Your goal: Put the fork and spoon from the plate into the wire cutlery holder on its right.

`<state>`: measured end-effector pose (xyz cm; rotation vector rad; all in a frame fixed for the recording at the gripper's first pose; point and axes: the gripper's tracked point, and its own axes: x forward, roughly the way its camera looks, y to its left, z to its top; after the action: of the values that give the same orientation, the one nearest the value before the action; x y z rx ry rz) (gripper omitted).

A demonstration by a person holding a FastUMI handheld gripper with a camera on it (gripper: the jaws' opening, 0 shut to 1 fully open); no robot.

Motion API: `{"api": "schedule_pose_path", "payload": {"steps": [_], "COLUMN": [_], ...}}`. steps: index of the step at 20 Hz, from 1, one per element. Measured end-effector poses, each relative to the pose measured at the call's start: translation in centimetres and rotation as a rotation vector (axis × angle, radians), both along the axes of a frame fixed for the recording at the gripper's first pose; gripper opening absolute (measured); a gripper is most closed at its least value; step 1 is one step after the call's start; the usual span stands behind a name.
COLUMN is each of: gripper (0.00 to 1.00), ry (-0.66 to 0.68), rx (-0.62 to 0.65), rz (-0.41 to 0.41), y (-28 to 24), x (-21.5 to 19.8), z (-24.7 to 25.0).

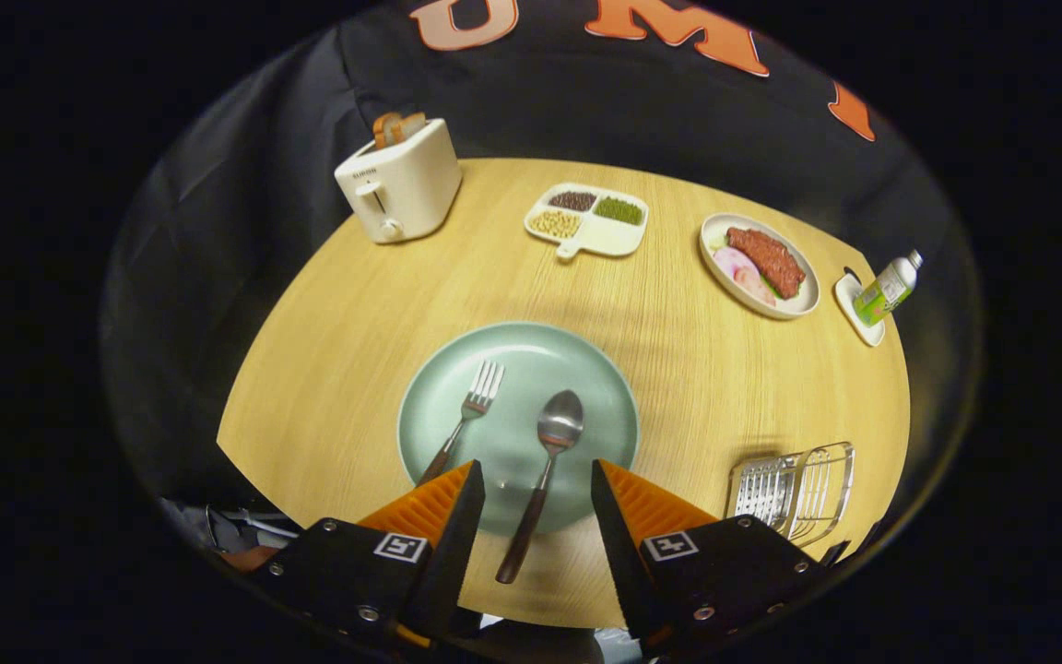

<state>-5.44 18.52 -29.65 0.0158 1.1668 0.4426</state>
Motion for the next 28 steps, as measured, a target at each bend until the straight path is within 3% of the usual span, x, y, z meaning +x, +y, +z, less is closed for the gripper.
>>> {"api": "schedule_pose_path", "payload": {"steps": [9, 13, 14, 18, 28], "gripper": [0.51, 0.3, 0.21, 0.09, 0.05], "ry": [0.241, 0.269, 0.273, 0.273, 0.157], "rx": [-0.115, -0.164, -0.166, -0.134, -0.011], "rz": [0.032, 0.028, 0.02, -0.011, -0.093], "y": [0.7, 0.6, 0.6, 0.4, -4.3], "x": [-2.3, -2.4, -2.3, -1.9, -1.9], "z": [-6.3, -7.4, -7.4, -7.4, -1.5]}}
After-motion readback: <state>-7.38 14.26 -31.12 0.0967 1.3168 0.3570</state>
